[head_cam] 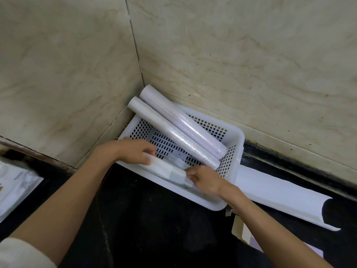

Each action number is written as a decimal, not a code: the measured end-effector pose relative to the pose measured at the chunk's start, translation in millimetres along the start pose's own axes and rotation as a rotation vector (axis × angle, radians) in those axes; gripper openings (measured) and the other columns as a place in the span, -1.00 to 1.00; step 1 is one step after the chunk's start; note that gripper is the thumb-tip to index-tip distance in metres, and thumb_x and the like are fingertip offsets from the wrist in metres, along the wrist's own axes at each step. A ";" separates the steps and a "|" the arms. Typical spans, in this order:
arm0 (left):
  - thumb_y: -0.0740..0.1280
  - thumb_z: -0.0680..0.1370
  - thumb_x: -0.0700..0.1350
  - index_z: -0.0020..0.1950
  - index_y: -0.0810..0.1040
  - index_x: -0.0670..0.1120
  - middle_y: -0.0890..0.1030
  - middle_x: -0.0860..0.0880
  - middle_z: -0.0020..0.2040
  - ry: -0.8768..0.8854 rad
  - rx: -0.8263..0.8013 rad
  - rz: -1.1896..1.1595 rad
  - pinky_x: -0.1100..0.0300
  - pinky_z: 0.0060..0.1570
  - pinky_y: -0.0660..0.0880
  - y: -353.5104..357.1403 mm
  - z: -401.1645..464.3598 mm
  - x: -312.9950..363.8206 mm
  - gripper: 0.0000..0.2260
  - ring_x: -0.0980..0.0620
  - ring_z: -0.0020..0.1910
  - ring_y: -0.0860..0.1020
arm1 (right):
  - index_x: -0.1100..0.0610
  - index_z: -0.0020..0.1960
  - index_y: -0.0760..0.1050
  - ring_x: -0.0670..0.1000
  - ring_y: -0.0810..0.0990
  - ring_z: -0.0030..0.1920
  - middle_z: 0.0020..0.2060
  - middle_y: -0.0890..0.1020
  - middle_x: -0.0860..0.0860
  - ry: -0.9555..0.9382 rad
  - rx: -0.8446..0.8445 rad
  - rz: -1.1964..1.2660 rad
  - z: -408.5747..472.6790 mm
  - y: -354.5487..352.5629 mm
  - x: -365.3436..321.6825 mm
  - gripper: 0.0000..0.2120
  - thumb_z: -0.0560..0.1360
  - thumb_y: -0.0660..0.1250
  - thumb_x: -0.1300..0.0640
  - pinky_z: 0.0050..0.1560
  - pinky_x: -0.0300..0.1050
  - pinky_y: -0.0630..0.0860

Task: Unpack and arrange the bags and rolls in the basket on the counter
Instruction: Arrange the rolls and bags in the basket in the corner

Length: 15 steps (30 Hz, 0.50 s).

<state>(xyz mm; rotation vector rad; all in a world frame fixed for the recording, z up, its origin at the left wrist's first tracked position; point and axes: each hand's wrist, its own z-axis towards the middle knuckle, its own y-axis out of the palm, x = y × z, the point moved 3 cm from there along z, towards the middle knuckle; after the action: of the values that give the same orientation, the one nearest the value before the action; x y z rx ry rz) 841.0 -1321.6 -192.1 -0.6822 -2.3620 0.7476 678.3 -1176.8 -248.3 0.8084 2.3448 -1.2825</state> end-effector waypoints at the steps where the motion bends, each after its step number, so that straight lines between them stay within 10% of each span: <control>1: 0.25 0.50 -0.05 -0.23 0.40 0.14 0.53 0.08 -0.07 -0.008 0.029 -0.018 0.08 0.02 0.32 -0.4 -5.6 -4.3 -0.87 0.01 -0.02 0.47 | 0.38 -0.02 0.53 0.19 0.51 0.16 0.09 0.59 0.24 -0.004 0.042 -0.002 1.6 -0.2 -0.3 -0.80 0.50 0.15 0.36 0.25 0.07 0.41; 5: 0.28 0.51 -0.07 -0.22 0.44 0.19 0.52 0.12 -0.09 0.001 0.136 -0.146 0.06 0.07 0.39 0.0 -25.9 -17.2 -0.83 0.03 0.00 0.48 | 0.14 0.12 0.57 0.08 0.33 0.36 0.26 0.49 0.08 0.013 0.140 -0.027 2.5 3.8 -4.8 -0.78 0.54 0.24 0.14 0.39 0.03 0.27; 15: 0.29 0.53 -0.06 -0.14 0.44 0.23 0.53 0.07 -0.03 -0.039 0.192 -0.156 0.00 0.20 0.33 0.9 -34.2 -16.5 -0.84 -0.05 0.11 0.42 | 0.22 0.18 0.39 0.08 0.53 -0.03 -0.01 0.54 0.09 0.217 0.125 0.191 10.9 2.7 -14.1 -0.66 0.48 0.34 0.10 -0.01 -0.09 0.47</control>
<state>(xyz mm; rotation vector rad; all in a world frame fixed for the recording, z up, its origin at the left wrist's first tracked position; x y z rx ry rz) 874.9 -1319.1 -175.1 -0.4009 -2.3086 0.9103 691.3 -1189.3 -248.1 1.2357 2.2963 -1.3268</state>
